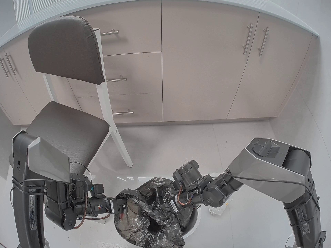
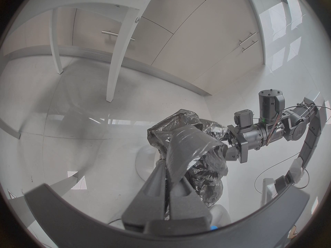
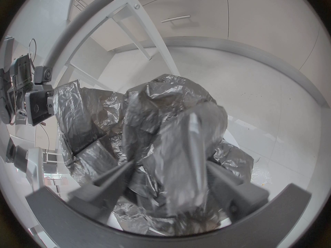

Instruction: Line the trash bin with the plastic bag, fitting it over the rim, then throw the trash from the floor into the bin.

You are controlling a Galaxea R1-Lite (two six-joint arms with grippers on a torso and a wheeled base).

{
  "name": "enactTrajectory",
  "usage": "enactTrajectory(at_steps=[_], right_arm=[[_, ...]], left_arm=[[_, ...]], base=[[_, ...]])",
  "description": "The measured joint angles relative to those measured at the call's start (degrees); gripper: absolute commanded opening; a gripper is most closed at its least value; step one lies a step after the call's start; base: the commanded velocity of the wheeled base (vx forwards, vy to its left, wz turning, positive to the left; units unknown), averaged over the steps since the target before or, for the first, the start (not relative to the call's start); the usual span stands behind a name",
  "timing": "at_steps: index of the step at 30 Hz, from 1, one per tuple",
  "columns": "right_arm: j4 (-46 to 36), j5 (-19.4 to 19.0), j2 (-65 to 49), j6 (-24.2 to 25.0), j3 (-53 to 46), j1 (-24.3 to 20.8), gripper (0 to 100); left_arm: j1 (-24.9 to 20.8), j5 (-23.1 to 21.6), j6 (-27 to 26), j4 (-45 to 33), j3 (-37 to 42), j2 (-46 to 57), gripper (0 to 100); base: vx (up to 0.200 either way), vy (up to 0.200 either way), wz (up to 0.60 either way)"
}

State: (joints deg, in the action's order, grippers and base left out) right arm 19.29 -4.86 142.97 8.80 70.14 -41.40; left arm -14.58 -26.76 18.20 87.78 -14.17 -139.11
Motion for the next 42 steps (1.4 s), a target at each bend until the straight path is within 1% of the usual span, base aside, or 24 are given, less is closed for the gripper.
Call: enactTrajectory(at_steps=[8, 15, 21, 23, 26, 29, 35, 39, 42], right_arm=[[0.2, 0.0, -1.7, 0.7, -2.5, -0.5, 100], [1.1, 0.2, -8.6, 5.1, -7.6, -2.4, 100], [1.2, 0.8, -15.4, 6.4, -12.1, -3.5, 100], [1.3, 2.2, -16.7, 6.4, -12.8, -3.5, 100], [1.6, 6.0, -17.0, 5.9, -12.8, -2.1, 100], [2.7, 8.0, -15.8, 5.1, -11.3, 0.4, 100], [3.4, 8.4, -10.9, 1.8, -7.1, 4.5, 100], [2.9, 7.8, -7.3, 0.6, -2.9, 5.7, 100], [0.5, 7.0, -4.3, 0.3, 1.4, 6.0, 100]], left_arm=[[0.0, 0.0, 0.0, 0.0, 0.0, 0.0, 0], [0.0, 0.0, 0.0, 0.0, 0.0, 0.0, 0], [0.0, 0.0, 0.0, 0.0, -0.1, 0.0, 0], [0.0, 0.0, 0.0, 0.0, -0.1, 0.0, 0], [0.0, 0.0, 0.0, 0.0, -0.1, 0.0, 0], [0.0, 0.1, 0.0, 0.0, -0.1, 0.0, 0], [0.0, 0.1, 0.0, 0.0, -0.1, 0.0, 0], [-0.1, 0.1, 0.0, 0.0, -0.1, 0.0, 0], [-0.1, 0.1, -0.1, 0.0, -0.2, 0.0, 0]], base=[[0.0, 0.0, 0.0], [0.0, 0.0, 0.0], [0.0, 0.0, 0.0], [0.0, 0.0, 0.0], [0.0, 0.0, 0.0], [0.0, 0.0, 0.0], [0.0, 0.0, 0.0], [0.0, 0.0, 0.0], [0.0, 0.0, 0.0]])
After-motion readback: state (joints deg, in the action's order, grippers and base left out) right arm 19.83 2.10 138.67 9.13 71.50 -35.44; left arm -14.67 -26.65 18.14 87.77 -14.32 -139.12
